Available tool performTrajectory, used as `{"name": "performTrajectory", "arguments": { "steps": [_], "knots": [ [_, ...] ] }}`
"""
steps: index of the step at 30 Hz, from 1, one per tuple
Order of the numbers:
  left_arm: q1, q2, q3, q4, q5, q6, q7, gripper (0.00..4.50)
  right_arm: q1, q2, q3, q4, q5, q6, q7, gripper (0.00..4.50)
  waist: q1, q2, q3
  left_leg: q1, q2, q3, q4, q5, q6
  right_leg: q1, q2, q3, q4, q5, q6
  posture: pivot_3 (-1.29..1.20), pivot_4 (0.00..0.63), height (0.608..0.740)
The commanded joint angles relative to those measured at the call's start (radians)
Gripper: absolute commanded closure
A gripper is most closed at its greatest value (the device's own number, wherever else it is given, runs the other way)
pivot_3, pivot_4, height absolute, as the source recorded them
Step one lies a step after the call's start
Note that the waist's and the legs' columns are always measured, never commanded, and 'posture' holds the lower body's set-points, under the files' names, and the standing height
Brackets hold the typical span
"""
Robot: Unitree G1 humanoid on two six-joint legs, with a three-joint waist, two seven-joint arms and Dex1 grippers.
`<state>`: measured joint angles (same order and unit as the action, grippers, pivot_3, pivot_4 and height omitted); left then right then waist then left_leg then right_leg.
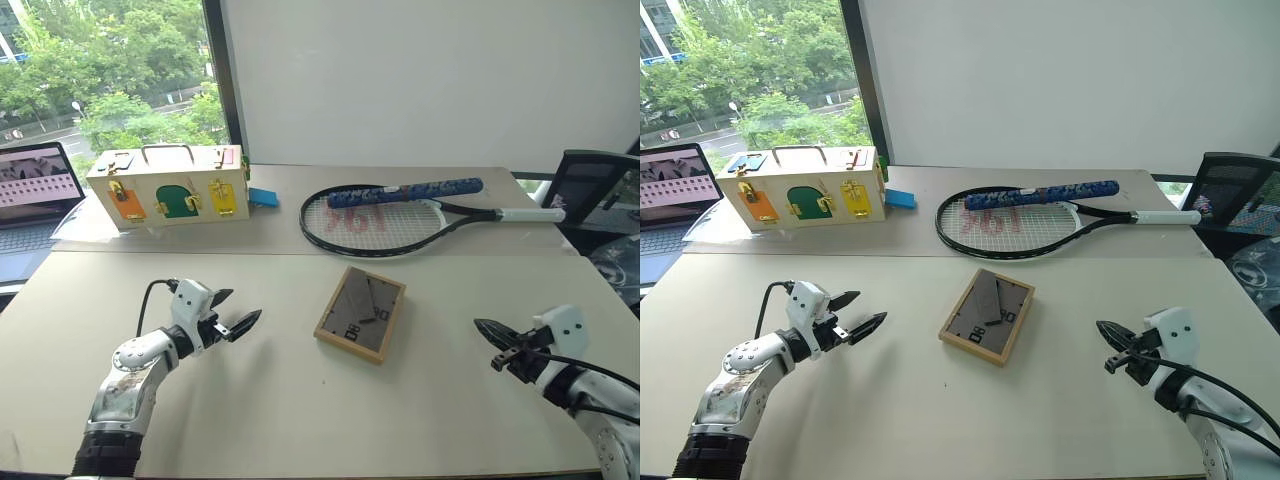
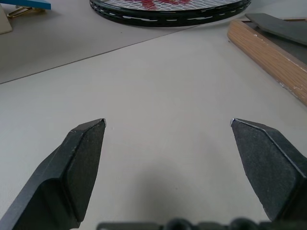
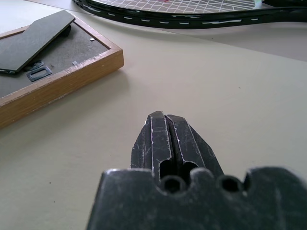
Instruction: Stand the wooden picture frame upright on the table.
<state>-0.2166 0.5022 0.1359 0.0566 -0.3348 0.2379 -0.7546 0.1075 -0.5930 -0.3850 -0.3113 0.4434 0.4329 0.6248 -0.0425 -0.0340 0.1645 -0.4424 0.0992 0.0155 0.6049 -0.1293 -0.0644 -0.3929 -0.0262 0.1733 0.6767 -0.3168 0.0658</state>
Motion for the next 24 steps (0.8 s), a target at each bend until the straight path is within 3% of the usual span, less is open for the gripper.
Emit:
{"name": "performTrajectory", "arguments": {
  "steps": [1,4,9,19,24],
  "knots": [
    [-0.018,0.078,0.022,-0.056,-0.114,0.104,-0.129,0.0,-0.032,-0.076,-0.046,-0.029,0.061,0.015,0.069,4.43,0.0,0.0,0.0,0.0,0.0,0.0,0.0,0.0,0.0,0.0,0.0,0.0,0.0,0.0,0.0,0.0,0.15,0.72],
    [-0.075,0.227,0.032,-0.132,-0.272,0.29,-0.328,0.0,-0.098,-0.233,-0.118,-0.071,0.219,0.145,0.203,4.43,-0.008,0.002,0.004,-0.003,0.0,0.0,0.001,0.0,0.0,-0.003,0.0,0.0,0.001,0.0,0.0,0.0,0.15,0.72],
    [-0.192,0.309,0.002,-0.12,-0.264,0.304,-0.393,0.0,-0.15,-0.4,-0.064,-0.151,0.249,0.209,0.284,4.43,-0.001,0.002,0.004,0.002,0.0,-0.003,0.001,-0.001,0.001,0.004,0.0,-0.004,-0.003,-0.003,0.003,0.0,0.15,0.72],
    [-0.263,0.27,-0.053,-0.125,-0.25,0.309,-0.396,0.0,-0.232,-0.416,0.016,-0.264,0.313,0.352,0.213,4.43,0.0,0.001,0.004,-0.003,0.0,-0.006,0.002,-0.002,0.002,0.003,0.0,-0.006,-0.005,0.0,-0.001,0.0,0.15,0.72],
    [-0.318,0.236,-0.093,-0.05,-0.211,0.282,-0.39,0.0,-0.193,-0.407,0.048,-0.263,0.228,0.344,0.154,4.43,0.003,0.001,0.004,-0.004,0.0,-0.007,0.004,-0.002,0.002,0.004,0.0,-0.008,-0.005,0.0,-0.001,0.0,0.15,0.72]
  ]
}}
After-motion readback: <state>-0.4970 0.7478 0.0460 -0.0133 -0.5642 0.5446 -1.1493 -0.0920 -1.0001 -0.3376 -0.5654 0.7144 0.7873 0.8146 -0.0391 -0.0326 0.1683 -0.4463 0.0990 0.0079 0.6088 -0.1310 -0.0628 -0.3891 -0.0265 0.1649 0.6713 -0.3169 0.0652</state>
